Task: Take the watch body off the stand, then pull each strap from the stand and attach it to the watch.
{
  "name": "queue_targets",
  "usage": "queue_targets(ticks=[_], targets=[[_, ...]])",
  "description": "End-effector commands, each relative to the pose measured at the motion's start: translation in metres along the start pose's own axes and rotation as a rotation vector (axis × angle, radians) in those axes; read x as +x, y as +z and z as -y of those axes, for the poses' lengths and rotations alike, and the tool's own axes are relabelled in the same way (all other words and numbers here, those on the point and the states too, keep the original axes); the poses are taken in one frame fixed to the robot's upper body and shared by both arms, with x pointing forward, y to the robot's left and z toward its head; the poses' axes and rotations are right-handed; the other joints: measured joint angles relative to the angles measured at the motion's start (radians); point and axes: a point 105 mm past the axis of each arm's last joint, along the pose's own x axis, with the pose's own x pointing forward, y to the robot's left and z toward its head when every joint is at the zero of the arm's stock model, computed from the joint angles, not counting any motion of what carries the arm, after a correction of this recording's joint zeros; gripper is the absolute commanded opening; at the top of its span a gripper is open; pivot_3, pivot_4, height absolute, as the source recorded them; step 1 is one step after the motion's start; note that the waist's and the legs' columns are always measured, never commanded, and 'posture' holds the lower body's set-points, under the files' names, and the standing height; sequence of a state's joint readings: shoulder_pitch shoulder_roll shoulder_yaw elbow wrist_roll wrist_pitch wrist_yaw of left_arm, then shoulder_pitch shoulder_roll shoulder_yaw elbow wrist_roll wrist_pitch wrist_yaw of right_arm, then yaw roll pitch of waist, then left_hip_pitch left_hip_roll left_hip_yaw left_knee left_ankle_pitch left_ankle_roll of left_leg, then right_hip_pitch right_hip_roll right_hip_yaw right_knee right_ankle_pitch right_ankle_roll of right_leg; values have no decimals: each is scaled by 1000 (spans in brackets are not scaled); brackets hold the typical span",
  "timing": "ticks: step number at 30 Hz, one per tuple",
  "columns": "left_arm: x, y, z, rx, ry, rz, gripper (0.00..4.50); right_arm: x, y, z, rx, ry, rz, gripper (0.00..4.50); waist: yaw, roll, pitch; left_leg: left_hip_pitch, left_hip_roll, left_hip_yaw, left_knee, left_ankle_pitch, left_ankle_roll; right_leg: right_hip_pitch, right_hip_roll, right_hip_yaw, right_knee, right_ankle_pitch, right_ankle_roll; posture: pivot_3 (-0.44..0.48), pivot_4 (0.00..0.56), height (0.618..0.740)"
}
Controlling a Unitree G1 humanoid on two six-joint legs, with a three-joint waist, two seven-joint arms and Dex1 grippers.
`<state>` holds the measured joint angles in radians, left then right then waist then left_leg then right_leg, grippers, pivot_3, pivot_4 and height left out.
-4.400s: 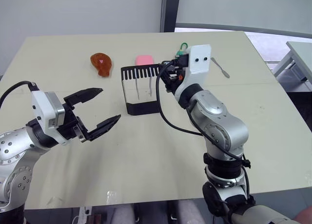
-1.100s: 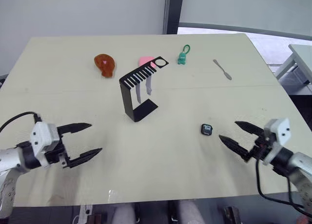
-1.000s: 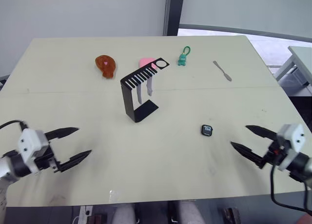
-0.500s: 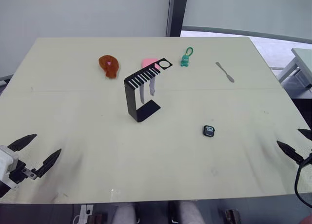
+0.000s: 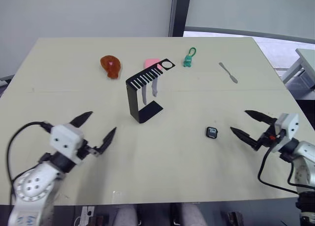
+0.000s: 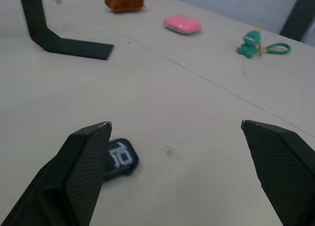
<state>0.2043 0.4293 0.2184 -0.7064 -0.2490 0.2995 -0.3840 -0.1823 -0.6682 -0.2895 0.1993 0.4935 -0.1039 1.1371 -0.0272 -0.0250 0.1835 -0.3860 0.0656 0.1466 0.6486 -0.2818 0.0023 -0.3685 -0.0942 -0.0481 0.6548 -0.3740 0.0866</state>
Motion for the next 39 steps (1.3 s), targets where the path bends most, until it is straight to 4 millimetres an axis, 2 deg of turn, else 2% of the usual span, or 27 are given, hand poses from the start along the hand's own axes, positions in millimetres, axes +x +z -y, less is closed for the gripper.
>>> queue_targets(ticks=[1, 3, 7, 11, 18, 25, 34, 39], targets=[[18, 10, 16, -13, 73, 54, 4500, 19, 25, -14, 2, 122, 105, 4475, 0, 0, 0, 0, 0, 0, 0, 0, 0, 0, 0, 0, 0, 0, 0, 0, 150, 740], [31, 7, 18, -39, 157, 54, 4500, 29, 31, -26, -2, 204, 129, 4475, 1, 0, 0, 0, 0, -1, 1, 0, 1, 1, 0, 0, 0, 0, 1, 0, 150, 740], [51, 6, 19, -52, 220, 59, 4500, 31, 28, -36, -51, 302, 107, 4475, 4, 0, 0, 0, 0, -1, 0, 0, 1, 1, 0, -1, 0, 1, 1, 0, 150, 740], [70, 5, 25, -59, 216, 70, 4500, 32, 23, -34, -47, 308, 103, 4475, 6, 0, 0, 0, -1, -1, 2, 0, 1, 1, 0, -1, -1, 1, 1, 0, 150, 740], [89, 5, 22, -122, 314, 83, 4500, 34, 22, -38, -34, 336, 100, 4475, 3, 0, 0, 0, 0, -1, 2, 1, 2, 1, 0, -1, 0, 1, 1, 0, 150, 740], [90, -3, 14, -125, 417, 53, 4500, 36, 22, -38, -37, 352, 90, 4475, 3, 0, 0, 0, 0, -1, 2, 1, 1, 1, 0, -1, 0, 1, 1, 0, 150, 740], [97, -5, 13, -106, 428, 56, 4500, 37, 20, -45, -25, 362, 83, 4475, 5, 0, 0, 0, 0, -1, 3, 1, 2, 1, -1, -1, 0, 1, 1, 0, 150, 740], [94, -7, 4, -35, 495, 34, 4500, 39, 22, -46, -27, 355, 90, 4475, 4, 0, 0, 0, 0, -1, 2, 1, 2, 1, 0, -1, 0, 1, 1, 0, 150, 740]])
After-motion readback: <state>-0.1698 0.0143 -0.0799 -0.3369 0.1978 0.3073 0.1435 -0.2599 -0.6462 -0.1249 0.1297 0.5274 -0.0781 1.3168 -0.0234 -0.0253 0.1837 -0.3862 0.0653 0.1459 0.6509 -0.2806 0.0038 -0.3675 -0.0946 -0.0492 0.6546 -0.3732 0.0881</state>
